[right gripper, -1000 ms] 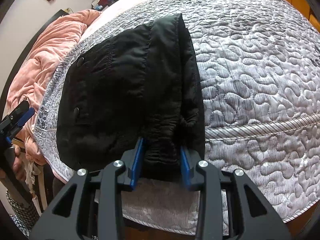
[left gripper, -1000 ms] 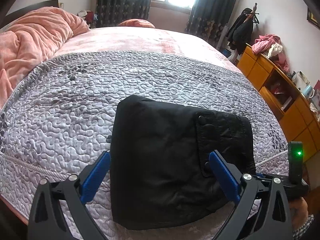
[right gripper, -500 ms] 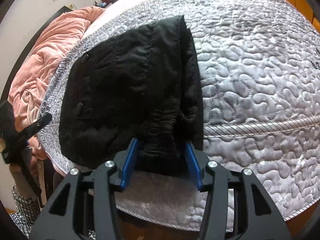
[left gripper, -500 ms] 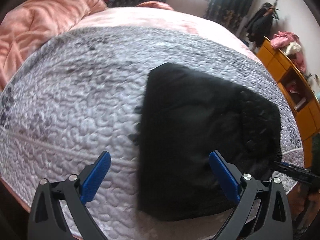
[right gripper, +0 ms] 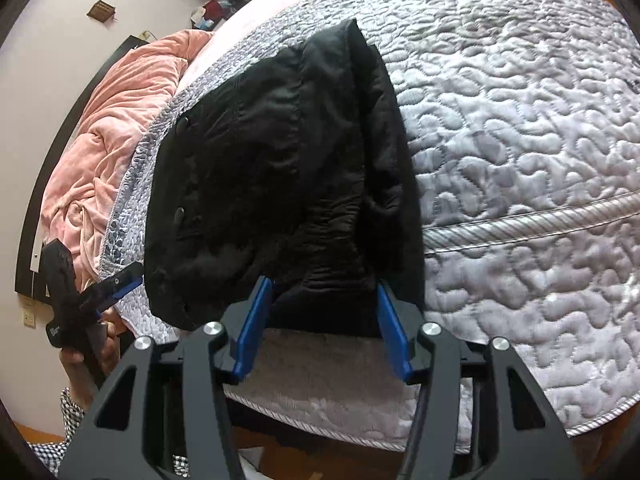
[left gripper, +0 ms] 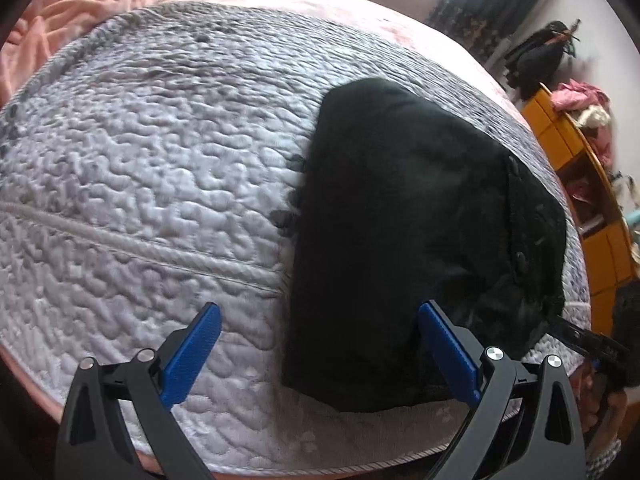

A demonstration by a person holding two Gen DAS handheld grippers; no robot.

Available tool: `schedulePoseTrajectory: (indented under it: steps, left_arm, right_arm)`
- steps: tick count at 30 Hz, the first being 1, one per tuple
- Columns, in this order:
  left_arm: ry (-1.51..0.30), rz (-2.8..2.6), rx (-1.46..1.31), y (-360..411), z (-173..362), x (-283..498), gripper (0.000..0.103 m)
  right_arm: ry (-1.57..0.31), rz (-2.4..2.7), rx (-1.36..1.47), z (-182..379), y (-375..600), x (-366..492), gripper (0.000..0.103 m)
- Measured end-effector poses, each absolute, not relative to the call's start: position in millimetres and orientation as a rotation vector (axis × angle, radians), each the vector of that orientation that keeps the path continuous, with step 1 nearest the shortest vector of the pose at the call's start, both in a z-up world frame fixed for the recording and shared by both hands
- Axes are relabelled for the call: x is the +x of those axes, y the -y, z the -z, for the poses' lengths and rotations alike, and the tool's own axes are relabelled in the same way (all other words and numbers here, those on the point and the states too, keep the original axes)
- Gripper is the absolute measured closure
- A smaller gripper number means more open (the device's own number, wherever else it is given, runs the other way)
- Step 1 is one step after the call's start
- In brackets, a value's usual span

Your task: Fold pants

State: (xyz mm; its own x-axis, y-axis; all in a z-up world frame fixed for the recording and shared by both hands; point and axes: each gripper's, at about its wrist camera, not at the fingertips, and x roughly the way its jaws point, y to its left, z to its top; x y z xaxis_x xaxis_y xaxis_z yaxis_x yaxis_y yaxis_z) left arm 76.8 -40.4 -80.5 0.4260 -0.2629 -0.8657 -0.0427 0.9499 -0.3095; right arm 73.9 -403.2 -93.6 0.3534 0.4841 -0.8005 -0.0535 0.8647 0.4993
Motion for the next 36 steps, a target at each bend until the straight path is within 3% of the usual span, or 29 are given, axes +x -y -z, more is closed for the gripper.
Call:
schedulePoseTrajectory:
  steps: [5, 13, 16, 19, 24, 33, 36]
  left_arm:
    - [-1.199, 0.236, -0.366, 46, 99, 92, 0.003]
    - [-1.196, 0.279, -0.345, 37, 93, 105, 0.004]
    - [-1.22, 0.327, -0.374, 35, 99, 111, 0.004]
    - [-1.259, 0.406, -0.449, 29, 108, 119, 0.004]
    - [-1.3, 0.549, -0.592, 20, 124, 129, 0.004]
    - [-1.349, 0.64, -0.591, 35, 139, 141, 0.005]
    - [-1.324, 0.633, -0.562, 38, 136, 135, 0.012]
  right_arm:
    - [-1.15, -0.356, 0.415, 94, 403, 72, 0.075]
    - [-1.192, -0.338, 0.389, 101, 403, 72, 0.077]
    - [-1.185, -0.351, 0.381, 94, 402, 70, 0.071]
    - [-1.161, -0.351, 0.386, 82, 410, 65, 0.036]
    - [-1.115, -0.374, 0.421, 67, 428, 63, 0.036]
    - [-1.154, -0.394, 0.499, 86, 443, 77, 0.031]
    - [-1.173, -0.413, 0.536, 95, 448, 82, 0.027]
